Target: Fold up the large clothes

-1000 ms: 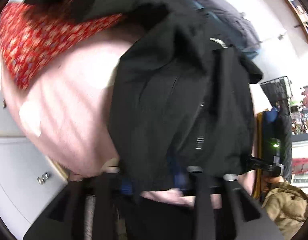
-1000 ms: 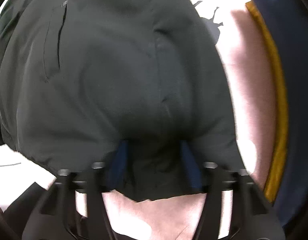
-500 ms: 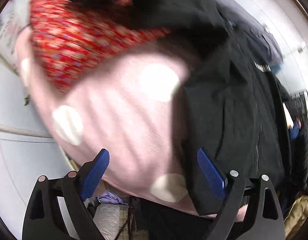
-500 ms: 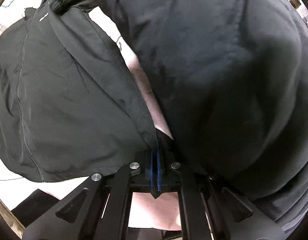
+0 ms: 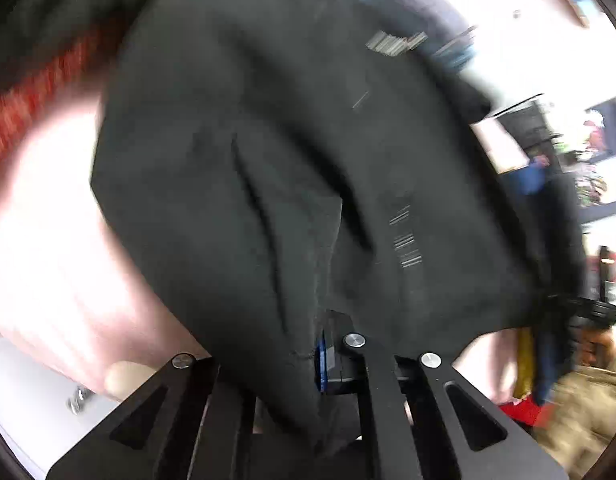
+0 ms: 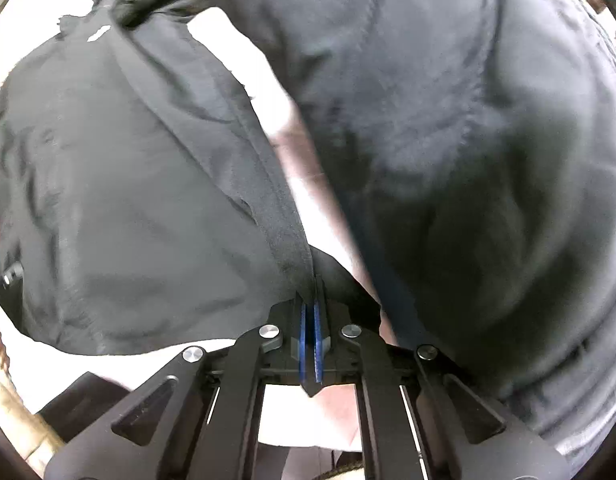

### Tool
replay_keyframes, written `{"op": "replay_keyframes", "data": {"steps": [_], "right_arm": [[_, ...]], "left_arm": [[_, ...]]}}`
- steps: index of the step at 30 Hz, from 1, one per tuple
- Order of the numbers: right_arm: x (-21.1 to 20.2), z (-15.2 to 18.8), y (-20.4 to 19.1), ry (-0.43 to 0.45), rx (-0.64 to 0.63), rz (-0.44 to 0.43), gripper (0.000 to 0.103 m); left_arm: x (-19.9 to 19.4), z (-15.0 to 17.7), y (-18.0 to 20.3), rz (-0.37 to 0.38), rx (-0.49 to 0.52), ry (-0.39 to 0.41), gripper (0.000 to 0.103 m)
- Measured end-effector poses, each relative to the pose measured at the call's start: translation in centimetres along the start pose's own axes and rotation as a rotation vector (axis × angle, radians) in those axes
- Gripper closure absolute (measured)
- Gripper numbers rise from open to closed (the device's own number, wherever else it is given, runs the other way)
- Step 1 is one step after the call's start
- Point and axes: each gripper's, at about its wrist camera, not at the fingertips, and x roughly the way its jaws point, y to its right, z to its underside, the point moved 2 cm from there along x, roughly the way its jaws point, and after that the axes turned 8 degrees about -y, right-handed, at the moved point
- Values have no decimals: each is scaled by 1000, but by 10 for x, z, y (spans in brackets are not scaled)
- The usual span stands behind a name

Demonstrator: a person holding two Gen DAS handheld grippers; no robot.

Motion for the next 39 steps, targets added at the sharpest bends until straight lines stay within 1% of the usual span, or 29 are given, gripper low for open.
{"op": "replay_keyframes", "data": {"steps": [1, 2, 3, 4, 5, 6, 7, 8, 10, 12, 13, 14, 15, 16, 17, 18, 19, 20, 21, 23, 24, 26, 27, 29, 32, 34, 36, 37, 39], "right_arm": [[-6, 3, 0, -7, 2, -53, 100], [-15, 7, -2, -12, 3, -145, 100], [-24, 12, -4, -7, 1, -233, 100], [-32, 13, -6, -7, -6, -290, 100], [-36, 15, -7, -21, -11, -337, 100], [-36, 18, -8, -40, -7, -369, 100], [-32, 22, -9, -51, -3, -371, 100], [-24, 23, -8, -66, -7, -339, 100], [3, 25, -6, -108, 13, -298, 100], [27, 15, 4, -140, 65, -212, 100], [38, 10, 7, -147, 78, -149, 100], [46, 9, 7, -151, 96, -104, 100], [53, 12, 0, -159, 108, -74, 99], [53, 10, -2, -167, 101, -54, 94], [52, 10, -4, -173, 94, -25, 90], [45, 8, -6, -175, 80, 55, 78], [36, 11, -9, -167, 71, 104, 58], [26, 10, -13, -142, 59, 137, 49], [11, 6, -22, -91, 42, 142, 44], [-7, -2, -42, -29, -2, 142, 44], [-12, -6, -52, -6, -26, 142, 43], [-21, -19, -93, 62, -151, 126, 41], [-19, -25, -115, 79, -229, 116, 38], [-12, -33, -155, 93, -353, 116, 38], [2, -45, -193, 99, -496, 67, 38], [20, -48, -200, 76, -537, 70, 38], [45, -55, -200, 36, -556, 100, 38], [60, -55, -204, 10, -559, 107, 38], [95, -46, -199, -84, -556, 153, 38]], "left_arm": [[-22, 1, 2, -12, 21, 29, 96], [-43, 1, 1, -27, 31, 55, 97], [-69, 2, -5, -47, 29, 85, 97], [-91, 3, -14, -63, 16, 104, 97], [-112, 5, -26, -87, -8, 115, 97], [-122, 6, -33, -107, -19, 114, 97], [-129, 8, -40, -141, -21, 99, 97], [-127, 11, -45, -185, -12, 61, 97], [-104, 20, -56, -204, -42, -28, 93], [-63, 21, -65, -208, -114, -131, 81], [-41, 25, -71, -229, -145, -184, 73], [-25, 25, -75, -252, -164, -221, 67], [-13, 28, -79, -280, -179, -245, 65], [-5, 32, -85, -322, -195, -267, 62], [-5, 33, -92, -350, -206, -270, 59], [-11, 33, -98, -391, -226, -250, 55], [-23, 30, -104, -424, -250, -209, 45], [-34, 26, -109, -444, -273, -171, 39], [-55, 18, -115, -471, -310, -98, 38], [-82, 4, -113, -475, -325, 1, 25], [-95, -10, -105, -455, -304, 63, 23], [-97, -37, -80, -399, -223, 96, 21], [-93, -47, -66, -375, -175, 95, 21], [-76, -69, -35, -334, -74, 93, 21], [-34, -79, 8, -317, 31, 70, 20], [6, -89, 20, -310, 64, 11, 20], [45, -92, 17, -314, 69, -74, 20], [59, -86, 12, -328, 74, -113, 19], [93, -71, -4, -388, 71, -237, 19]]}}
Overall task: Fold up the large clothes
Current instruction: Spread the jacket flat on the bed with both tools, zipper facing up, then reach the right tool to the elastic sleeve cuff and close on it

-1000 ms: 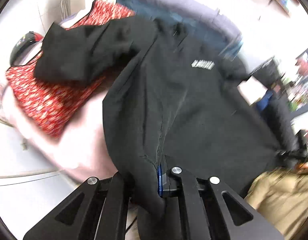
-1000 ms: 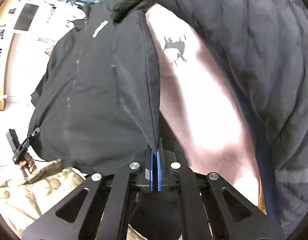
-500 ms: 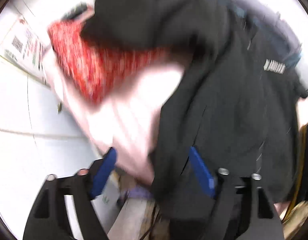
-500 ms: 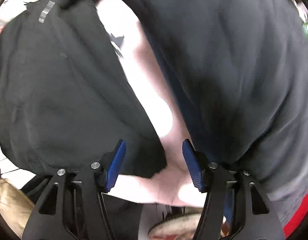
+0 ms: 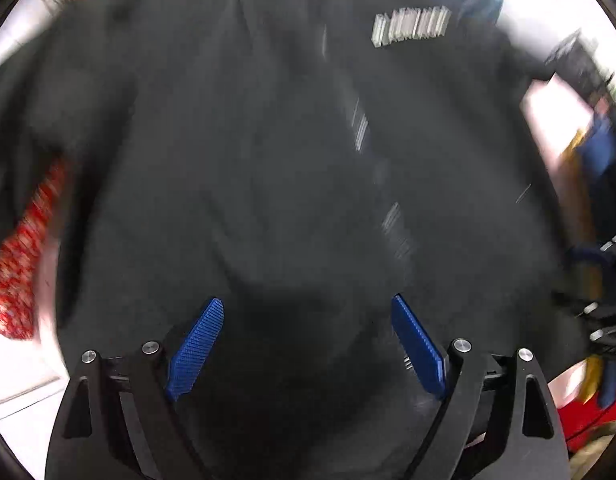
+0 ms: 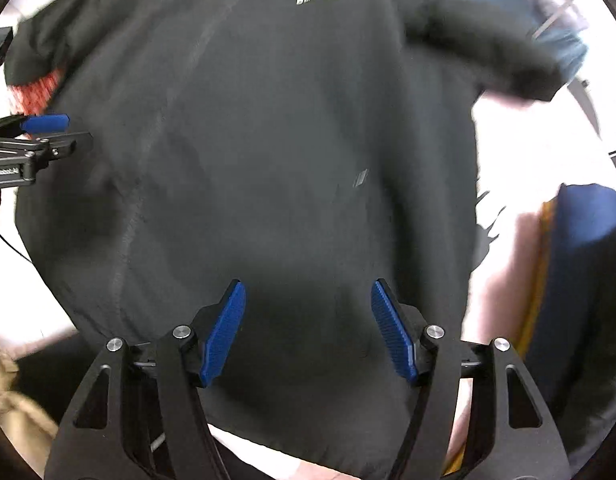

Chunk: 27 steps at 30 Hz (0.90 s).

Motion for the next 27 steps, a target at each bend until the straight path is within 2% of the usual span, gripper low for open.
{"op": "replay_keyframes", "data": {"steps": [1, 2, 3, 4, 8, 11, 14, 19, 21, 24, 27], "right_arm": [[15, 4, 2, -52, 5, 9, 38], [33, 10, 6, -118, 20, 4, 38], [45, 17, 11, -141, 62, -31, 36], [43, 20, 14, -114, 89, -52, 35], [35, 24, 18, -147, 102, -60, 35], [9, 14, 25, -78, 111, -83, 35], [-23, -3, 39, 11, 124, -69, 35], [-69, -43, 92, 138, 251, -115, 35], [-86, -59, 114, 169, 316, -142, 35], [-100, -88, 152, 204, 430, -285, 35], [-113, -116, 181, 253, 544, -227, 35]], "left_arm": [[22, 5, -5, -29, -9, -72, 19], [41, 11, -11, -29, -20, -132, 15], [45, 15, -13, -15, -21, -116, 12], [43, 19, -13, -5, -11, -78, 8], [43, 22, -10, -54, 23, -114, 8], [16, 14, -17, 12, -29, -46, 8], [-10, 0, -30, 24, -85, 24, 8], [-57, -27, -49, 69, -185, 158, 8], [-70, -35, -47, 77, -201, 186, 8], [-86, -53, -30, 87, -215, 232, 8], [-88, -55, -6, 65, -190, 233, 8]]}}
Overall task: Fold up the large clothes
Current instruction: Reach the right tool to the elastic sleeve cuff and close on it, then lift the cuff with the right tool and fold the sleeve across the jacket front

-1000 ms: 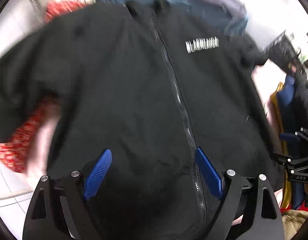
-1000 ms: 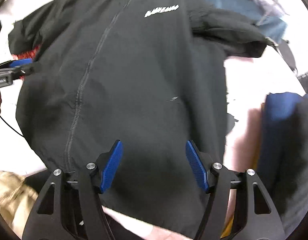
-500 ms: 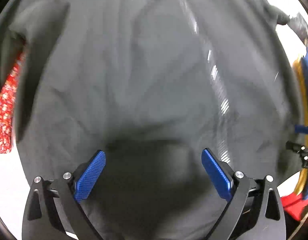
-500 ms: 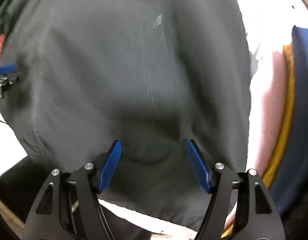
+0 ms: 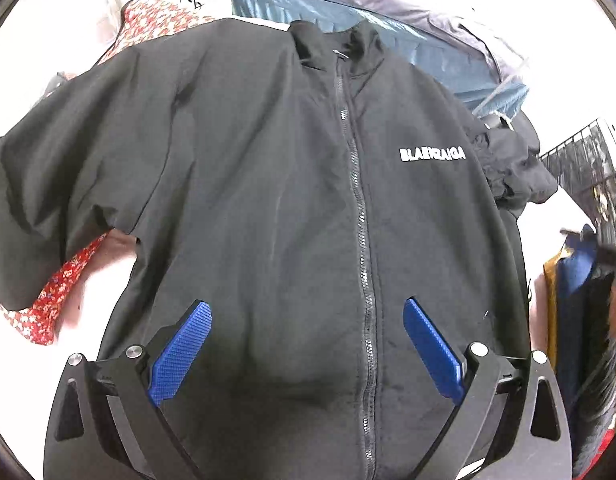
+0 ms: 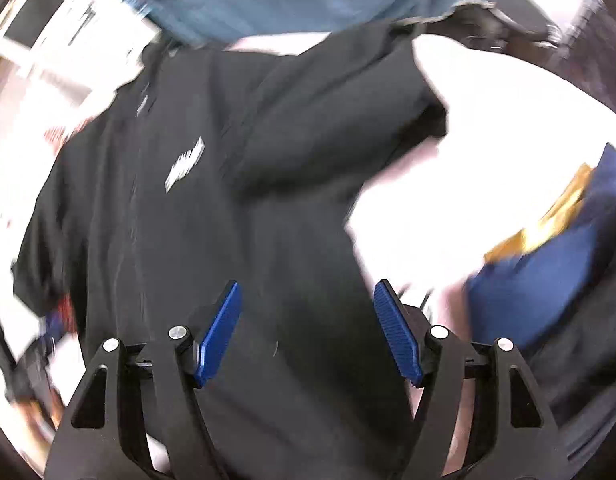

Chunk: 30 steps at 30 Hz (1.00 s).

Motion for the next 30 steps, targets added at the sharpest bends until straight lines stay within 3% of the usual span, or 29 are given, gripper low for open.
{"op": "replay_keyframes", "data": {"steps": [2, 5, 6, 9, 14, 15, 18, 20, 22, 24, 30], "right_arm": [[6, -19, 6, 29, 74, -34, 34], [26, -39, 23, -10, 248, -117, 34], [26, -40, 20, 12, 254, -83, 34], [18, -39, -16, 111, 41, 63, 34], [38, -14, -120, 236, -523, 300, 34], [51, -7, -137, 235, -628, 395, 34], [102, 3, -151, 119, -828, 645, 35], [120, 2, -146, 105, -876, 697, 40], [121, -6, -136, 62, -843, 634, 58], [98, -15, -125, 46, -746, 510, 68], [19, -29, -105, 33, -548, 155, 72]], "left_arm": [[0, 10, -1, -22, 31, -11, 8], [4, 18, 3, -41, 62, -39, 8], [2, 23, -2, -44, 65, -47, 8], [5, 40, -8, -51, 60, -76, 8], [18, 54, -20, -44, 23, -136, 8], [20, 55, -20, -43, 22, -144, 8], [17, 52, -19, -41, 26, -133, 8], [13, 49, -19, -39, 29, -125, 8], [10, 48, -20, -44, 28, -115, 8], [8, 49, -23, -47, 20, -106, 8], [11, 55, -29, -33, -7, -119, 8]]}}
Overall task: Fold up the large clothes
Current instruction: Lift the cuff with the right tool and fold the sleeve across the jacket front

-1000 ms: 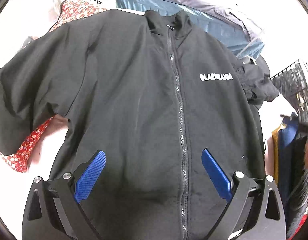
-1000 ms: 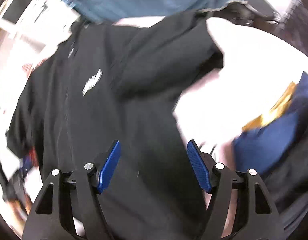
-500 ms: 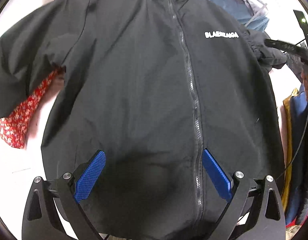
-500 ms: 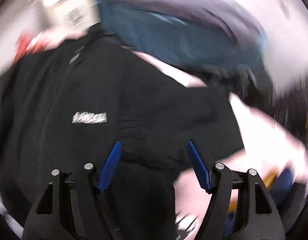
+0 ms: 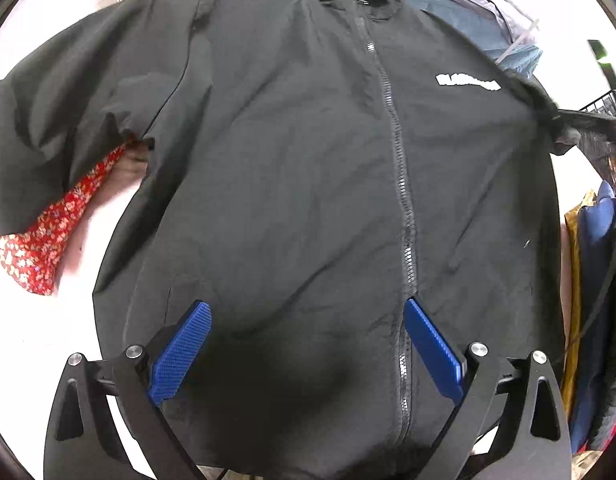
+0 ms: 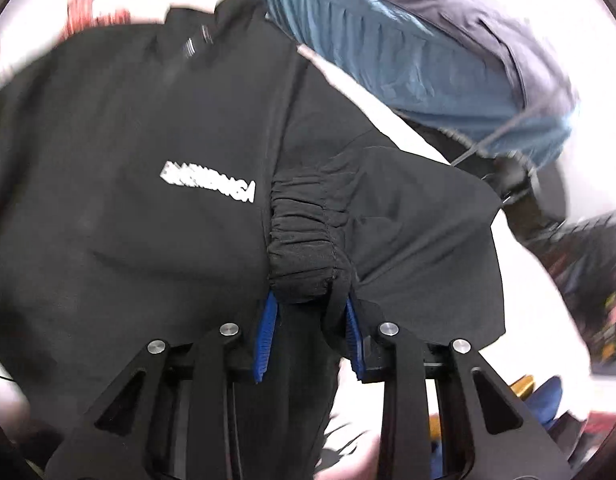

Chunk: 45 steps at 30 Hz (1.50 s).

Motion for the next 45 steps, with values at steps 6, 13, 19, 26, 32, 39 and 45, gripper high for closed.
{"op": "replay_keyframes", "data": {"steps": [6, 13, 19, 26, 32, 39, 45], "right_arm": [[-39, 36, 81, 29, 214, -148, 72], [-126, 86, 213, 350, 711, 281, 76], [-173, 110, 264, 446, 800, 505, 82], [-168, 102, 263, 445, 783, 406, 83], [-162, 41, 190, 452, 626, 215, 83], [-146, -30, 44, 424, 415, -62, 83], [-104, -66, -80, 336, 278, -244, 82]], "left_arm": [[5, -1, 10, 12, 25, -9, 8], [-6, -3, 27, 10, 65, 12, 8], [-14, -1, 25, -3, 49, 29, 8], [-16, 6, 10, -4, 3, 35, 8], [-16, 11, 4, 9, -13, 38, 8], [-22, 14, -6, 23, -32, 64, 8], [-30, 13, -29, 14, -76, 94, 8]]}}
